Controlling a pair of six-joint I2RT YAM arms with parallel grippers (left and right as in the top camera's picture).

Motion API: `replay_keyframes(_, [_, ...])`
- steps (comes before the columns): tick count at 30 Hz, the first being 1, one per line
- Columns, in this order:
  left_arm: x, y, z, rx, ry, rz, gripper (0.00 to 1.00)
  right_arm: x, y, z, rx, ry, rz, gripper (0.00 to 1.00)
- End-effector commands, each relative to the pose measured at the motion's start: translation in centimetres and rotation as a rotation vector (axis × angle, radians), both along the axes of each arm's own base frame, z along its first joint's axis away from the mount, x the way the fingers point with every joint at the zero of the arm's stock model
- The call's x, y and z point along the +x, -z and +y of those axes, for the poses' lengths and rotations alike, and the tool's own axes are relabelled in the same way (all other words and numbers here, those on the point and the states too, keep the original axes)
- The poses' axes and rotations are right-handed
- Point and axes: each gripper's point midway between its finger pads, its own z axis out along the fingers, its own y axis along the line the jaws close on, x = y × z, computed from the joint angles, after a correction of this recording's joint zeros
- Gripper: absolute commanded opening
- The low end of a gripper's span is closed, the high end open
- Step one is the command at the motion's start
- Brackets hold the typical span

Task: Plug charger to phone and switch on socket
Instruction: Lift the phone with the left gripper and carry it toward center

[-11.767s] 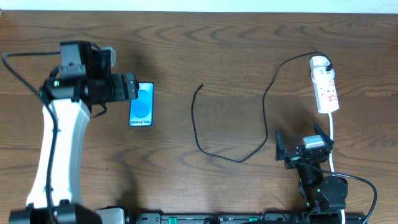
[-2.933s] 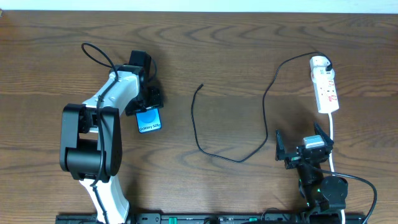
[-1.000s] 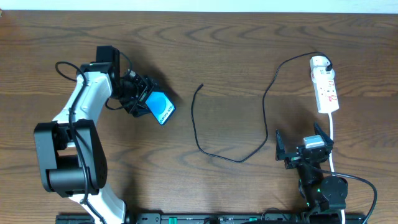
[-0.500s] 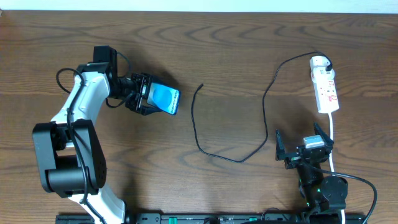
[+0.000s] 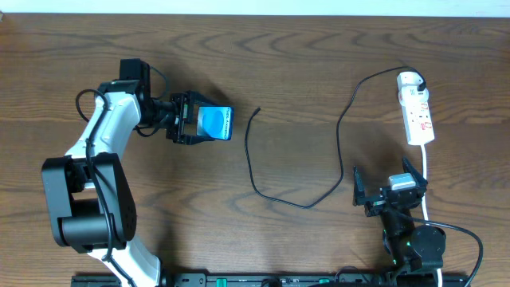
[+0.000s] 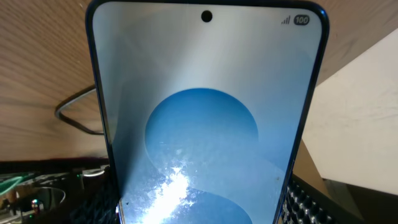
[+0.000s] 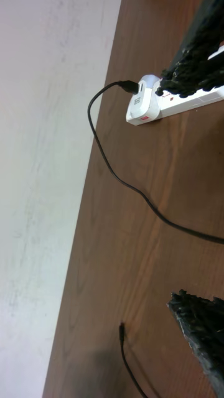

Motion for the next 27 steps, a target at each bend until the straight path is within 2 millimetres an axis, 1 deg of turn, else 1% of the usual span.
replay_keyframes(1, [-0.15,-1.98,-0.40,-0.058,-0.004,-0.023,0.61,0.02,0.08,-0.25,-0.011,0.011,-0.002,0.99])
replay_keyframes(7, [-0.20,-2.41,-0.66,-0.091,-0.016,0.000,0.61,0.02,0.08,-0.25,-0.011,0.011,-0.002,0.99])
replay_keyframes(24, [-0.18,-2.30,-0.59,-0.084,-0.019,0.003,0.61,0.02,0.08,-0.25,-0.011,0.011,-0.002,0.99])
replay_keyframes(27, [-0.07,-2.30,-0.57,-0.088,-0.042,0.032,0.61,0.02,0.08,-0.25,-0.011,0.011,-0.002,0.99])
